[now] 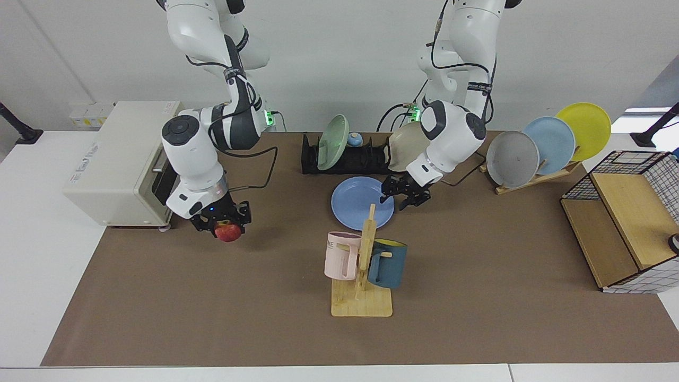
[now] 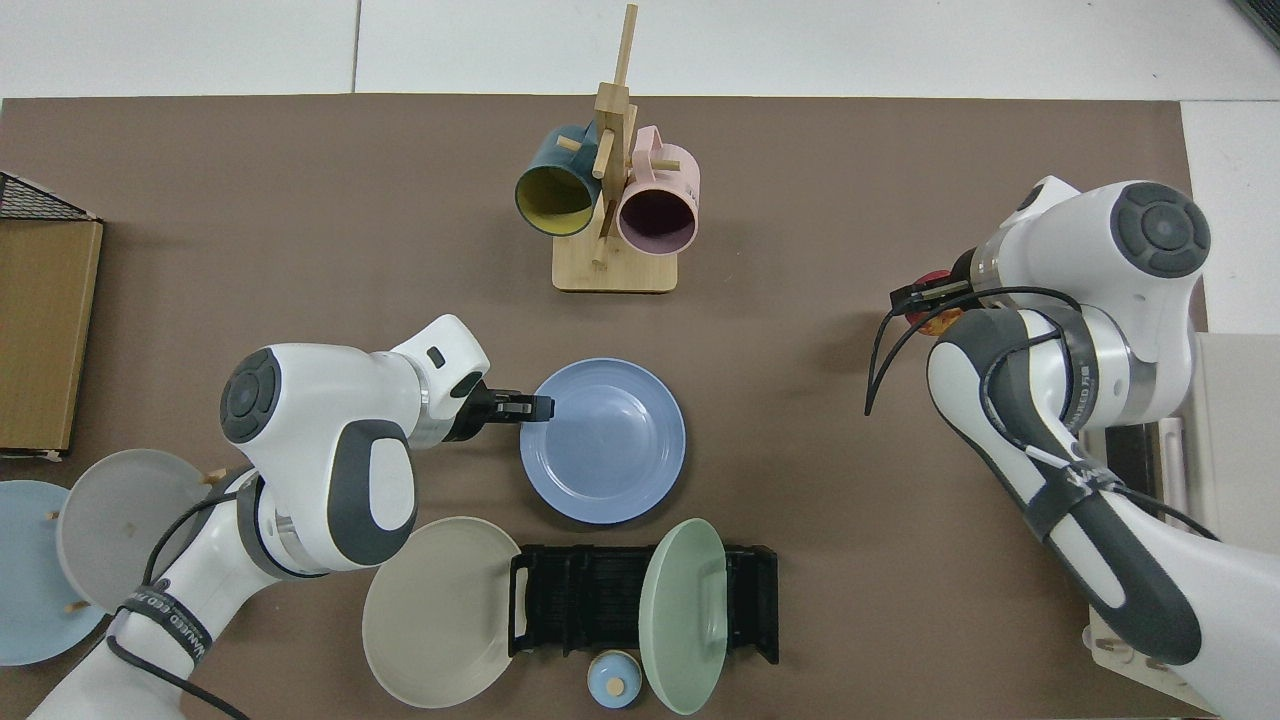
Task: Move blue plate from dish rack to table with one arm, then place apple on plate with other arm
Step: 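Lift the blue plate out of the rack and lower it onto the table, then release the plate and withdraw the left gripper while the right gripper carries the apple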
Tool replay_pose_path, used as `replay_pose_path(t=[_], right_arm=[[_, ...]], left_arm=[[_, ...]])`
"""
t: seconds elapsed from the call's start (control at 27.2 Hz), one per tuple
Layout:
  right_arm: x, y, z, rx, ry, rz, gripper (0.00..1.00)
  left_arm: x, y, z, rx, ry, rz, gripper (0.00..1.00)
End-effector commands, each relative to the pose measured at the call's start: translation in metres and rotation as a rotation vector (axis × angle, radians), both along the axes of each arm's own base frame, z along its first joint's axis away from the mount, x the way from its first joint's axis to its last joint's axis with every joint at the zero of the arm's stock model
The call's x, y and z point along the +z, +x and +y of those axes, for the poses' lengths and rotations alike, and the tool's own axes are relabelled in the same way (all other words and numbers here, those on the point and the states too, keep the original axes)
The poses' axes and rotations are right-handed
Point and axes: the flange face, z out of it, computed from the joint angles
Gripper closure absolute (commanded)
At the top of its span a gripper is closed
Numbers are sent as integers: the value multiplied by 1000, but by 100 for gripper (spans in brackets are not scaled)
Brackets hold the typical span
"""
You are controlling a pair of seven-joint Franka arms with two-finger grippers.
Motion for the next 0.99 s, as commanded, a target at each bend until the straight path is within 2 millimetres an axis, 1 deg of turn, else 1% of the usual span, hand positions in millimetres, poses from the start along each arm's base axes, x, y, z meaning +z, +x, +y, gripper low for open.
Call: replay_pose_path(t=[0.0, 0.07, 0.11, 0.15, 0.22, 0.33, 0.37, 0.44, 0.52, 0.63, 0.66, 0.74, 0.85, 0.92, 0.96], right_arm=[[19, -9, 47, -48, 25, 1, 100], [22, -13, 63, -66, 29, 4, 100], [22, -17, 74, -75, 32, 5, 100], [23, -20, 86, -87, 36, 5, 100], [27, -28, 113, -99, 44, 3, 100], [27, -41, 150, -63, 58, 11, 100], [27, -45, 160, -55, 73, 16, 100], [26, -53, 181, -39, 102, 29, 100], [26, -61, 200, -25, 130, 35, 100], [23, -72, 229, -17, 154, 36, 100], [21, -76, 241, -13, 160, 31, 100], [15, -82, 258, -15, 167, 24, 100], [1, -89, 281, -13, 175, 16, 100], [-9, -96, 298, 0, 179, 12, 100], [-15, -101, 307, 6, 179, 12, 100]], left_arm=[[18, 15, 1, 36, 19, -19, 13], [24, 16, 1, 29, 55, -12, 13], [29, 17, 3, 21, 78, -10, 13], [37, 20, 7, 17, 101, -8, 13], [61, 28, 21, -4, 163, 13, 13], [102, 30, 30, -82, 307, 61, 13], [112, 31, 31, -105, 364, 60, 12], [134, 33, 37, -137, 473, 34, 2], [149, 34, 40, -155, 530, 33, 1], [180, 31, 42, -157, 547, 59, 1], [192, 32, 45, -152, 552, 64, 1], [218, 34, 54, -136, 554, 68, 1], [242, 33, 67, -123, 559, 83, 1], [266, 32, 72, -104, 555, 48, 1], [276, 30, 78, -88, 556, 33, 1]])
